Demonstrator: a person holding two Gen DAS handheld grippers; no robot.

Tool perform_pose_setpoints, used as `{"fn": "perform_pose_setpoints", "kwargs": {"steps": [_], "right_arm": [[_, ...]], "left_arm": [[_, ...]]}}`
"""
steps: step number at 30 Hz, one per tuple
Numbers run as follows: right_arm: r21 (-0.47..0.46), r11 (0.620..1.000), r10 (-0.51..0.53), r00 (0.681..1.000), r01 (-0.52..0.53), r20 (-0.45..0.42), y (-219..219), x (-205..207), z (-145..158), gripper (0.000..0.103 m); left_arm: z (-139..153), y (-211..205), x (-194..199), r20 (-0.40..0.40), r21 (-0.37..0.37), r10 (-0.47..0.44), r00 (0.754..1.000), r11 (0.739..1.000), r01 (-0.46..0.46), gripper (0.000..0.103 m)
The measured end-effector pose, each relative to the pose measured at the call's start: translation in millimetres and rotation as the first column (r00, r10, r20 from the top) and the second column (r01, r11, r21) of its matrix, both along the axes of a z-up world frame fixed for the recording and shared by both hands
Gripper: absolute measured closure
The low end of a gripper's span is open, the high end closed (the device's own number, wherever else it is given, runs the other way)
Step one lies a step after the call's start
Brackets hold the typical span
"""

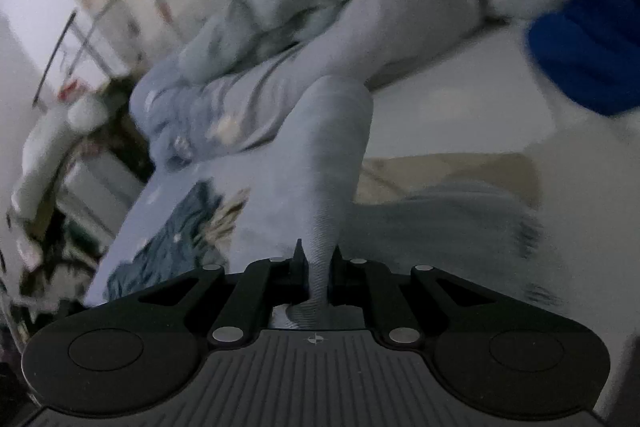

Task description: Fold clothes

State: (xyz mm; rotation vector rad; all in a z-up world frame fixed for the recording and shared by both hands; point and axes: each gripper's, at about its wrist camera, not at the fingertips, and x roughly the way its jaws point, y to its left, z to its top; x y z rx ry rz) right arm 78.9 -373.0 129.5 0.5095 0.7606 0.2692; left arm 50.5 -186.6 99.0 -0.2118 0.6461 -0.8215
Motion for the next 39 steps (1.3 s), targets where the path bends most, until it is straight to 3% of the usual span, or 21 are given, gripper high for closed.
{"fn": "perform_pose_setpoints", "kwargs": {"steps": [4,8,9,10,14,16,17,21,25,30,34,39], "right_arm": [[0.015,0.998,-0.052,0.996,0.053,-0.078,-50,-2,-45,0.09],[-0.033,0.998,-0.059,0.992,0.055,-0.109,-75,-3,-76,0.08],[-0.062,0.996,-0.067,0.993,0.061,-0.099,-77,-5,-74,0.08],[-0.103,0.992,-0.074,0.994,0.066,-0.074,-78,-8,-69,0.08],[-0.223,0.972,-0.058,0.996,0.072,0.069,-65,-15,-35,0.077],[-0.247,0.969,0.003,0.993,0.027,0.119,-49,-7,-21,0.073],[-0.26,0.966,0.038,0.991,-0.003,0.129,-38,-1,-16,0.072],[-0.27,0.957,0.145,0.98,-0.104,0.138,5,27,-16,0.07],[-0.272,0.945,0.206,0.977,-0.183,0.059,39,53,-46,0.071],[-0.273,0.954,0.116,0.992,-0.128,-0.057,21,65,-100,0.071],[-0.286,0.956,0.057,0.998,-0.062,-0.026,31,48,-80,0.067],[-0.333,0.942,0.062,0.996,-0.036,0.067,90,-1,-56,0.064]], "left_arm": [[-37,-54,14,-0.074,0.058,-0.037,0.997,0.997,0.042,0.079],[-67,-87,24,-0.084,0.134,-0.054,0.995,0.989,0.065,0.075],[-71,-92,24,-0.082,0.139,-0.065,0.994,0.987,0.076,0.066],[-74,-96,24,-0.081,0.142,-0.076,0.994,0.986,0.087,0.065],[-72,-96,29,-0.06,0.164,-0.141,0.988,0.975,0.149,0.043],[-65,-85,30,-0.057,0.135,-0.16,0.985,0.977,0.166,0.035],[-60,-77,29,-0.055,0.11,-0.162,0.985,0.98,0.167,0.023],[-48,-34,37,-0.045,0.046,-0.103,0.994,0.993,0.105,0.003],[-47,10,34,-0.05,0.037,-0.029,0.998,0.999,0.031,0.002],[-47,51,69,-0.014,0.083,0.104,0.994,0.991,-0.102,0.001],[-46,77,103,0.022,0.104,0.171,0.985,0.98,-0.172,0.001],[-47,117,92,-0.006,0.039,0.283,0.959,0.959,-0.282,0.001]]}}
